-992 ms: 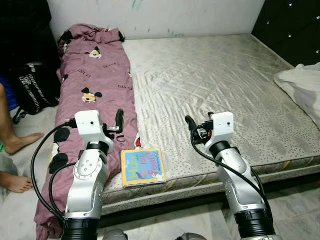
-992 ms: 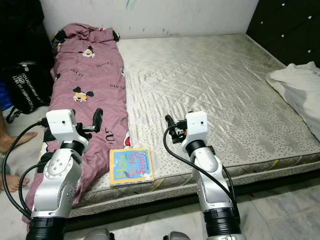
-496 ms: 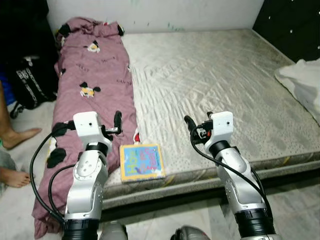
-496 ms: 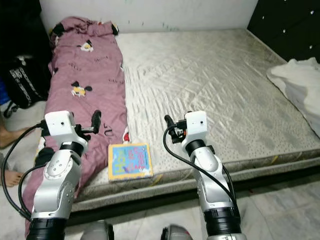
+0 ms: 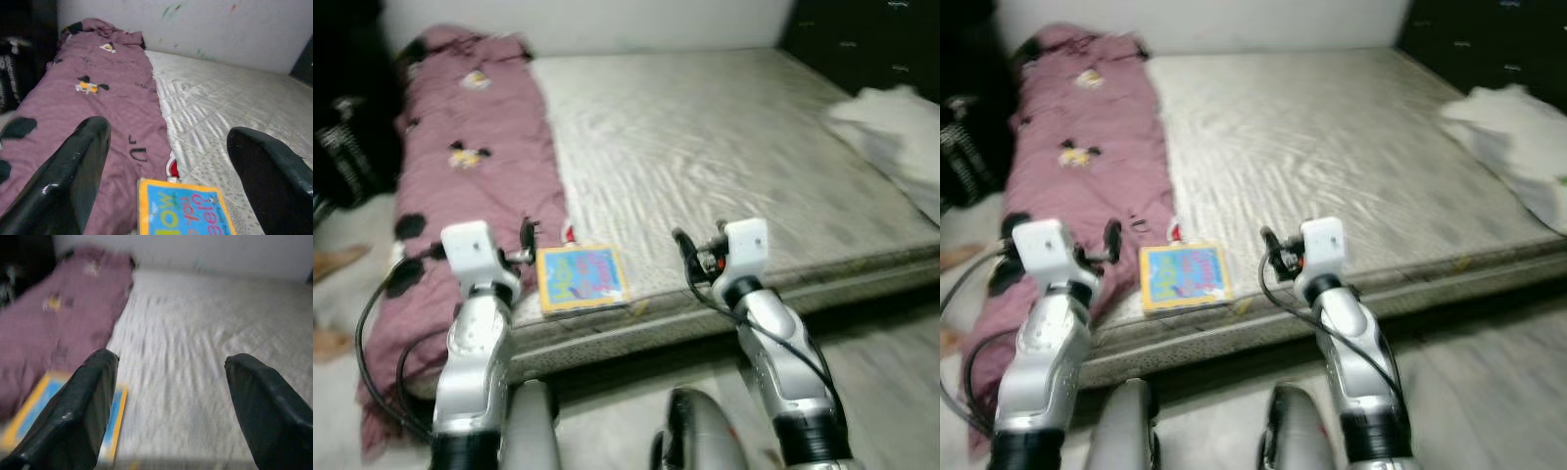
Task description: Clean up the room
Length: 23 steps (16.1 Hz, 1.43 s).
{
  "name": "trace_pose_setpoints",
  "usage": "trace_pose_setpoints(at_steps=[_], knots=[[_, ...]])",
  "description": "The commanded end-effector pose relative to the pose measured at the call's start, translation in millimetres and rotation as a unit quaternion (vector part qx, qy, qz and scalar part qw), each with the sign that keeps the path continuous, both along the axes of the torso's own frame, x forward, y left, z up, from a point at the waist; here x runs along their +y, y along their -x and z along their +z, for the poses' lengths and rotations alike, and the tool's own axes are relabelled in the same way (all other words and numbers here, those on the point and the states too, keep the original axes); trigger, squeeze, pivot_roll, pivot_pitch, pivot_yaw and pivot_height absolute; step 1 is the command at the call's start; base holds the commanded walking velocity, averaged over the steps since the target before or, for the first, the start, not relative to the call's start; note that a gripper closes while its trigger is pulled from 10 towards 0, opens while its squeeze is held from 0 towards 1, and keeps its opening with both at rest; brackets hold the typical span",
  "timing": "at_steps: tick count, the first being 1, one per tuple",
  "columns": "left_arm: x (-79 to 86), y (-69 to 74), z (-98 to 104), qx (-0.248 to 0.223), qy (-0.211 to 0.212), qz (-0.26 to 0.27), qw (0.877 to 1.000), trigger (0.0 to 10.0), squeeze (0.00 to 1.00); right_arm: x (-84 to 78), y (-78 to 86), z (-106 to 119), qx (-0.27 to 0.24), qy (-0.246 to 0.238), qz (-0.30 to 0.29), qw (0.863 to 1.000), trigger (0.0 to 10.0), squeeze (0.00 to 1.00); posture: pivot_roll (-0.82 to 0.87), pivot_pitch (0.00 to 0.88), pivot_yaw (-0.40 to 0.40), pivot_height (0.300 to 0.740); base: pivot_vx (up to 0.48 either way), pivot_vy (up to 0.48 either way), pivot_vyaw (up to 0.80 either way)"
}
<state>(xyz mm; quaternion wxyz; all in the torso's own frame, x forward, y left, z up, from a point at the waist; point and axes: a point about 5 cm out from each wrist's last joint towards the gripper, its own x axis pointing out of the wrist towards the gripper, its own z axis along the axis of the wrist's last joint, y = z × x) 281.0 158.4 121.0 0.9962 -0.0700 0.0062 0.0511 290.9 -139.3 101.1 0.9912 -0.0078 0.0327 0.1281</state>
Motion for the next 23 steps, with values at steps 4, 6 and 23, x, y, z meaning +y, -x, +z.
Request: trace_pose_setpoints(at_steps=[4, 6, 23], knots=[[11.1, 3.8, -4.2, 0.015, -0.004, 0.032, 0.999, 10.0, 0.00, 7.8, -4.8, 6.4, -0.008, 0.004, 0.024, 1.000, 10.0, 0.00, 0.01, 0.049, -0.050, 0.625, 0.000, 0.000, 0.00], [10.4, 4.4, -5.0, 0.018, -0.002, 0.033, 0.999, 10.0, 0.00, 10.0, -4.4, 5.9, -0.009, 0.011, 0.036, 0.999, 10.0, 0.00, 0.01, 0.047, -0.053, 0.625, 0.000, 0.000, 0.00], [8.1, 6.1, -4.8, 0.014, 0.008, 0.019, 1.000, 10.0, 0.00, 12.8, -2.7, 5.0, -0.003, 0.003, 0.051, 0.999, 10.0, 0.00, 0.01, 0.072, -0.058, 0.570, 0.000, 0.000, 0.09]])
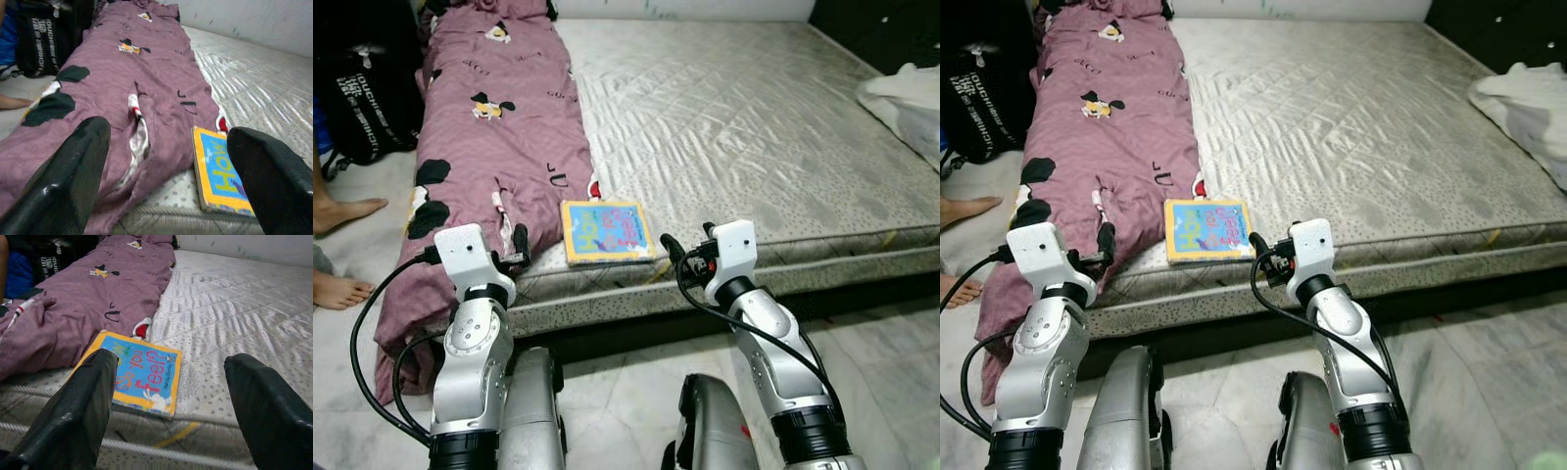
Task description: Clean up the room
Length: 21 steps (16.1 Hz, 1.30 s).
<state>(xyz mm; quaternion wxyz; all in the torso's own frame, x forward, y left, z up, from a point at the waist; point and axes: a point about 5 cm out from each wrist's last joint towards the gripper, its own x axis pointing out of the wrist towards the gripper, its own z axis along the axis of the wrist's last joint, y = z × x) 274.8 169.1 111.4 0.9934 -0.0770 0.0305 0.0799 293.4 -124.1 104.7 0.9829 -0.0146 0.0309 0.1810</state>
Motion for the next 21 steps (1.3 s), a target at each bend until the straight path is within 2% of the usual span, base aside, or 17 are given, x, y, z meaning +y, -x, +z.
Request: trace_pose_setpoints(at_steps=[1, 6, 8, 19, 21], knots=[[-2.9, -0.1, 5.5, -0.015, 0.000, -0.010, 1.000, 10.0, 0.00, -2.3, -0.5, 1.6, -0.001, -0.001, -0.002, 1.000, 10.0, 0.00, 0.01, 0.071, -0.058, 0.570, 0.000, 0.000, 0.00], [-2.6, -0.6, 5.8, -0.015, 0.000, -0.010, 1.000, 10.0, 0.00, 1.4, -0.5, 2.4, -0.007, 0.010, 0.013, 1.000, 10.0, 0.00, 0.01, 0.069, -0.058, 0.570, 0.247, 0.000, 0.00], [-2.9, -0.9, 5.6, -0.015, 0.001, -0.012, 1.000, 10.0, 0.00, 1.1, -1.2, 2.3, -0.007, 0.008, 0.011, 1.000, 10.0, 0.00, 0.01, 0.067, -0.058, 0.570, 0.253, 0.000, 0.71], [-6.5, -2.5, 4.8, -0.015, 0.006, -0.022, 1.000, 10.0, 0.00, 0.2, -3.5, 1.7, -0.004, 0.005, 0.006, 1.000, 10.0, 0.00, 0.01, 0.063, -0.056, 0.570, 0.285, 0.000, 0.00], [-7.1, -2.6, 3.3, -0.009, 0.011, -0.017, 1.000, 10.0, 0.00, 0.1, -3.5, 1.4, -0.003, 0.004, 0.006, 1.000, 10.0, 0.00, 0.01, 0.063, -0.056, 0.570, 0.000, 0.000, 0.00]])
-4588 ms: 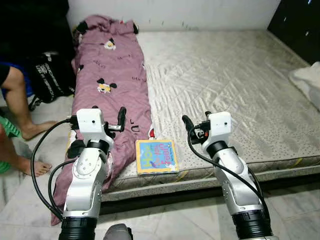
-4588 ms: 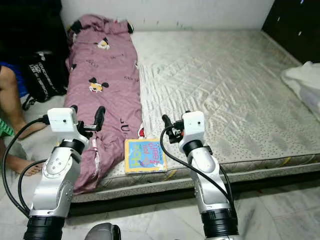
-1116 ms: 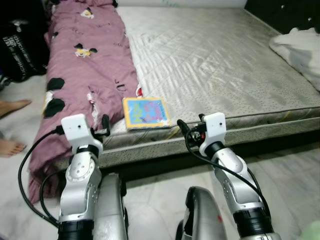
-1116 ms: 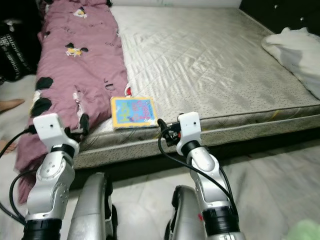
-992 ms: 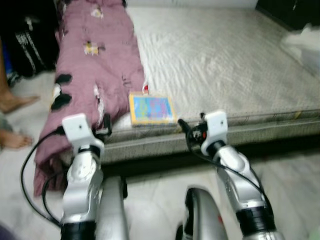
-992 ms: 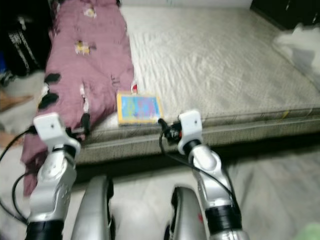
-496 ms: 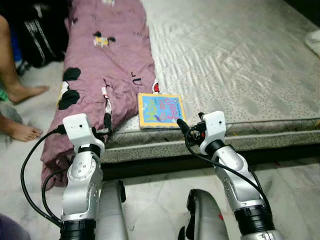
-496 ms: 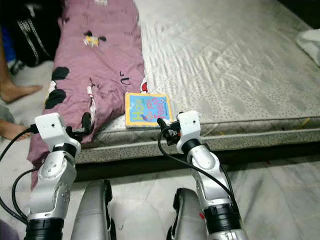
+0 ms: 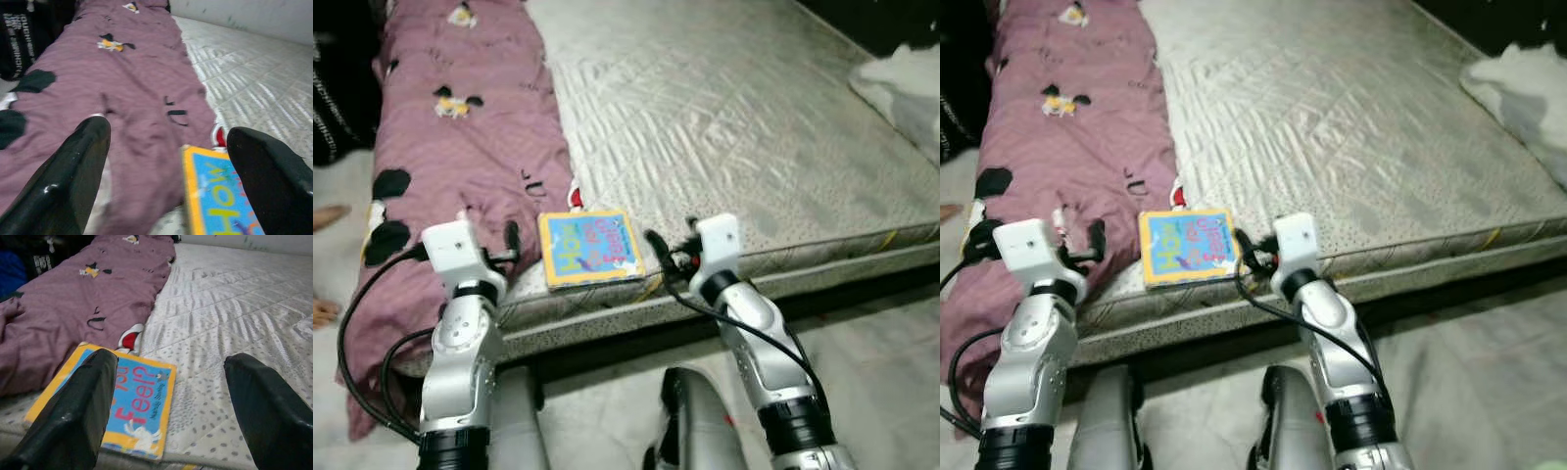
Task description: Clean up the room
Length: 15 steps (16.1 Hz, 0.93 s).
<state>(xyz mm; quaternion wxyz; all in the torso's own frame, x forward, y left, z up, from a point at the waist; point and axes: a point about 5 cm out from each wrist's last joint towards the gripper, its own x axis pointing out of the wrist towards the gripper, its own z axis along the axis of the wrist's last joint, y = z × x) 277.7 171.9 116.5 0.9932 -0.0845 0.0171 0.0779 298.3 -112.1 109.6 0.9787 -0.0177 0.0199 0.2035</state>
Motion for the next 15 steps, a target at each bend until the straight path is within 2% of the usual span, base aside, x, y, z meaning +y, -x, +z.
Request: trace_pose_setpoints(at_steps=[1, 7, 11, 15], knots=[[-10.2, -0.5, -3, 0.009, 0.005, -0.016, 1.000, 10.0, 0.00, -12.3, 1.4, -4, 0.008, 0.003, -0.017, 1.000, 10.0, 0.00, 0.01, 0.063, -0.056, 0.570, 0.000, 0.000, 0.00], [-7.6, -6.2, -4, 0.009, 0.003, -0.008, 1.000, 10.0, 0.00, -12.0, 3.6, -5, 0.007, 0.003, -0.011, 1.000, 10.0, 0.00, 0.00, 0.067, -0.057, 0.570, 0.000, 0.000, 0.00], [-3.4, -15.4, -1, 0.004, 0.005, 0.002, 1.000, 10.0, 0.00, -12.4, 6.9, -4, 0.010, -0.008, -0.014, 1.000, 10.0, 0.00, -0.01, 0.070, -0.051, 0.540, 0.000, 0.000, 0.00], [-2.4, -20.2, -6, 0.018, 0.038, 0.026, 0.999, 10.0, 0.00, -16.0, 13.8, -3, 0.018, -0.013, -0.020, 1.000, 10.0, 0.00, -0.03, 0.096, -0.049, 0.540, 0.000, 0.000, 0.00]])
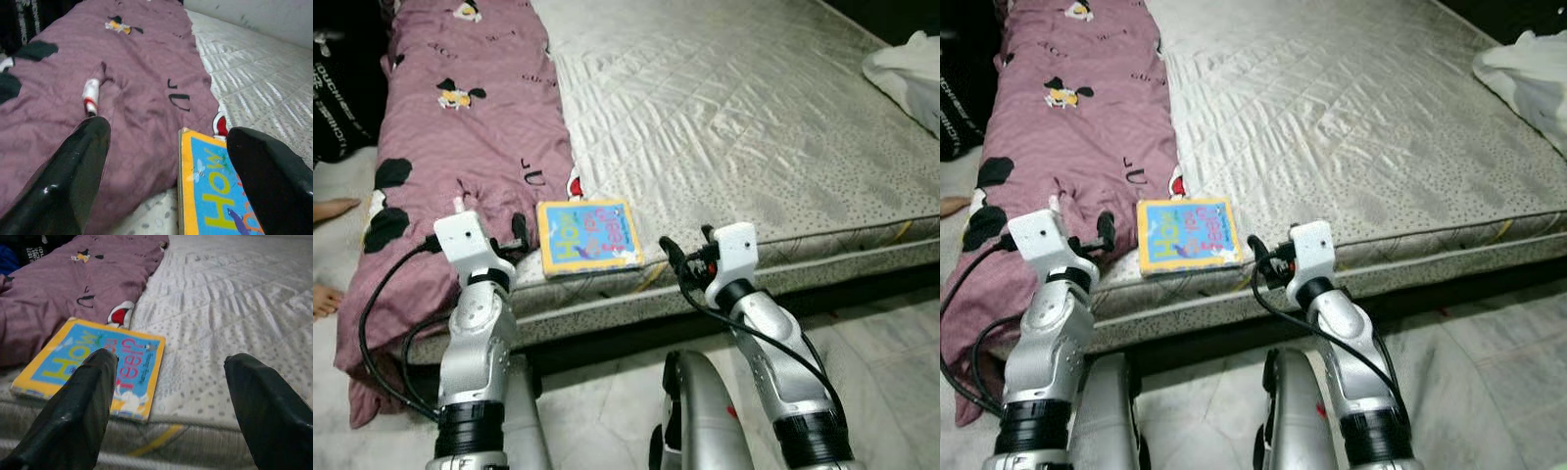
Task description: Clean up the room
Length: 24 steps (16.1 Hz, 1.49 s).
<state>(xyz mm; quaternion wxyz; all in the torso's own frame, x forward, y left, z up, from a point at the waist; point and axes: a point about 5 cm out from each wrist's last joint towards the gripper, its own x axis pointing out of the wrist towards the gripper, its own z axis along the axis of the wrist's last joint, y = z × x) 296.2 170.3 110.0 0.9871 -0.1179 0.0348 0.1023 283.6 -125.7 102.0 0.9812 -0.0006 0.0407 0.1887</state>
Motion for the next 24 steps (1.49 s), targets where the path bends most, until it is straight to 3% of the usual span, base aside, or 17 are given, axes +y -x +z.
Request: trace_pose_setpoints(at_steps=[1, 5, 7, 8, 11, 14, 16, 19, 24], knots=[[-1.6, -4.1, -3, 0.010, 0.016, 0.007, 1.000, 10.0, 0.00, -5.0, 2.6, 7, -0.005, -0.003, -0.006, 1.000, 10.0, 0.00, -0.04, 0.109, -0.050, 0.540, 0.000, 0.000, 0.00], [-4.1, -18.5, -16, 0.038, 0.048, 0.005, 0.998, 10.0, 0.00, -37.7, 20.5, 7, 0.003, 0.030, -0.050, 0.998, 10.0, 0.00, -0.11, 0.172, -0.053, 0.540, 0.000, 0.000, 0.00], [-5.1, -21.2, -18, 0.044, 0.051, 0.002, 0.998, 10.0, 0.00, -41.7, 24.5, 8, 0.004, 0.034, -0.054, 0.998, 10.0, 0.00, -0.12, 0.186, -0.055, 0.540, 0.000, 0.000, 0.00], [-10.8, -30.1, -23, 0.059, 0.063, -0.012, 0.996, 10.0, 0.00, -44.1, 37.9, 20, -0.007, 0.044, -0.045, 0.998, 10.0, 0.00, -0.14, 0.209, -0.057, 0.540, 0.000, 0.000, 0.00], [-22.6, -35.8, -29, 0.071, 0.080, -0.036, 0.994, 10.0, 0.00, -34.8, 59.1, 21, 0.004, 0.056, -0.005, 0.998, 10.0, 0.00, -0.17, 0.244, -0.068, 0.540, 0.000, 0.000, 0.00], [-35.5, -36.0, -39, 0.084, 0.101, -0.048, 0.990, 10.0, 0.00, -35.3, 61.8, 22, 0.009, 0.063, -0.003, 0.998, 10.0, 0.00, -0.19, 0.257, -0.077, 0.540, 0.000, 0.000, 0.00], [-39.7, -27.1, -48, 0.095, 0.146, -0.022, 0.984, 10.0, 0.00, -36.2, 64.6, 23, 0.017, 0.074, 0.003, 0.997, 10.0, 0.00, -0.20, 0.262, -0.083, 0.540, 0.000, 0.000, 0.00], [-38.4, -19.5, -43, 0.065, 0.139, -0.005, 0.988, 10.0, 0.00, -37.6, 62.3, 22, 0.021, 0.077, 0.004, 0.997, 10.0, 0.00, -0.18, 0.257, -0.087, 0.540, 0.000, 0.000, 0.00], [-16.7, -17.9, -27, 0.019, 0.098, 0.027, 0.995, 10.0, 0.00, -36.4, 56.8, 22, 0.018, 0.081, 0.006, 0.996, 10.0, 0.00, -0.17, 0.243, -0.086, 0.540, 0.000, 0.000, 0.00]])
